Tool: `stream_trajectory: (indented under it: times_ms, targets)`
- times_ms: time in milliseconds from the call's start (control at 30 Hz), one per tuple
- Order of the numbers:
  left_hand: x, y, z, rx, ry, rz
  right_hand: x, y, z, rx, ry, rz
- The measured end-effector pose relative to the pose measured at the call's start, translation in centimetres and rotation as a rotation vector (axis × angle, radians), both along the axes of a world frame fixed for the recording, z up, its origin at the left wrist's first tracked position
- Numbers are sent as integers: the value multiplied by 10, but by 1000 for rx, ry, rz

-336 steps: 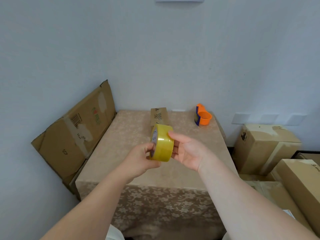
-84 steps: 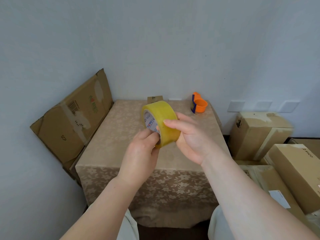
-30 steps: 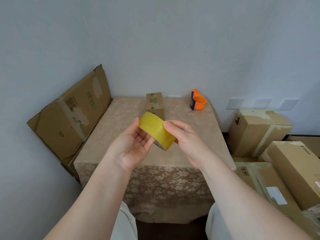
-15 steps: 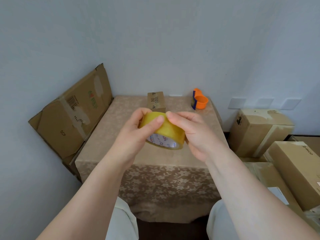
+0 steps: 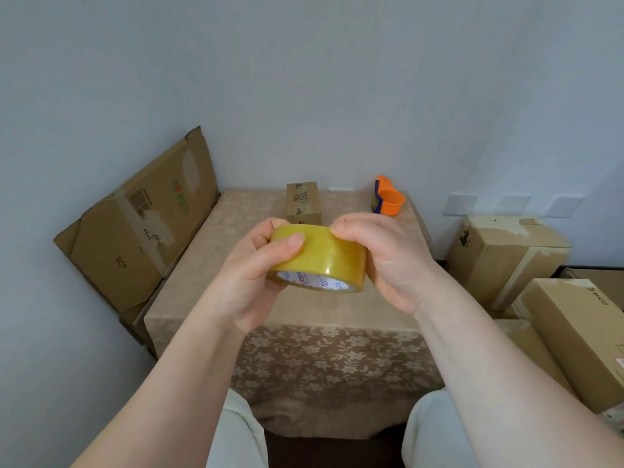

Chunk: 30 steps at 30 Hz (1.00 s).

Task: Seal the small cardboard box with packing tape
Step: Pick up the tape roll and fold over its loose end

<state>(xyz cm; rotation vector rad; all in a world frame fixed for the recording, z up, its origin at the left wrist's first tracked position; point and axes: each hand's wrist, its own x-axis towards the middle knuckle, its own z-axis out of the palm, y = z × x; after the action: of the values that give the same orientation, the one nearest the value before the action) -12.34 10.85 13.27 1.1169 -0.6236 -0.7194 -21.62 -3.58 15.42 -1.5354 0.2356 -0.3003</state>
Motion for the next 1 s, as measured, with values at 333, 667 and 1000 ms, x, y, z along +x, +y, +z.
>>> stream_trajectory:
  times_ms: [333, 667, 1000]
  targets:
    - [-4, -1, 3, -94, 14, 4, -5, 16, 16, -173, -95, -77]
    - [-6, -1, 7, -86, -40, 38, -9, 16, 13, -111, -141, -74]
    - [-11, -1, 15, -84, -96, 48, -13, 19, 16, -87, -190, -100]
